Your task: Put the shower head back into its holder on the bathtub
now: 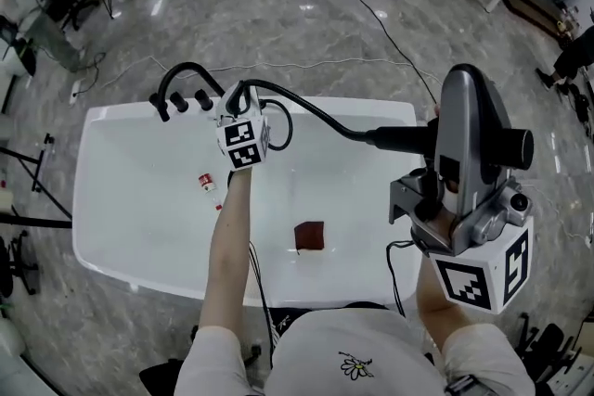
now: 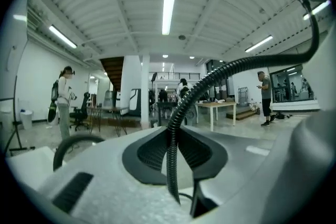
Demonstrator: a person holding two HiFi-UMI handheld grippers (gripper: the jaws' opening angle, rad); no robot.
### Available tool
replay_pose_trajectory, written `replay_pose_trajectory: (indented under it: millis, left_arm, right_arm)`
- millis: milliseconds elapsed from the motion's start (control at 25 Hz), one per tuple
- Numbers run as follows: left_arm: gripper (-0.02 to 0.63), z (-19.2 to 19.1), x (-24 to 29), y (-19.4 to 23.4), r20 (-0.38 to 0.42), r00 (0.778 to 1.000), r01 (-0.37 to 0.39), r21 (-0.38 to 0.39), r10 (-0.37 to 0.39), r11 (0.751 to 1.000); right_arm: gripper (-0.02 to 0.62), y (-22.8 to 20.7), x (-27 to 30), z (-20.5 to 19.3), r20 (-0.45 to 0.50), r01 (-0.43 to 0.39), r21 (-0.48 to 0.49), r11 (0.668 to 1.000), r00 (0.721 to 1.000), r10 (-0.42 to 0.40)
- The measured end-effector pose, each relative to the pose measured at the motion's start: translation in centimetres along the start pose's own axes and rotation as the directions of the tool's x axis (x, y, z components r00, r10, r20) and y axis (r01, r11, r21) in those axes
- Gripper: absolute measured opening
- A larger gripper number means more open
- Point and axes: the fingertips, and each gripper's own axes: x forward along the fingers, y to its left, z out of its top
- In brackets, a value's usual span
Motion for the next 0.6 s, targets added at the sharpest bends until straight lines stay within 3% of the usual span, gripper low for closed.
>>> replay_pose_trajectory:
  millis: [120, 280, 480, 600]
  left_arm:
    - [0.064, 7.0, 0.5, 0.8, 0.129, 0.992, -0.011, 0.056, 0.003, 0.998]
    - [0.064, 14.0, -1.4, 1.6, 0.243, 0.97, -0.042, 0.115, 0.013, 0.992]
    - [0.064, 19.7, -4.1, 3.4, 0.345, 0.937, -0.114, 0.187, 0.043, 0.976]
    - [0.064, 20.8, -4.0, 4.5, 0.353, 0.934, -0.148, 0.218, 0.063, 0.965]
  right_arm:
    - [0.005, -0.9, -0.9, 0.6, 0.032, 0.023, 0.021, 0.999, 0.999, -0.024]
    - [0.005, -2.3, -2.0, 1.3, 0.074, 0.054, 0.082, 0.995, 0.995, -0.061]
    - [0.005, -2.8, -1.7, 0.4, 0.089, 0.035, 0.158, 0.987, 0.995, -0.05]
    - [0.005, -2.9, -1.7, -0.4, 0.088, 0.027, 0.173, 0.984, 0.995, -0.043]
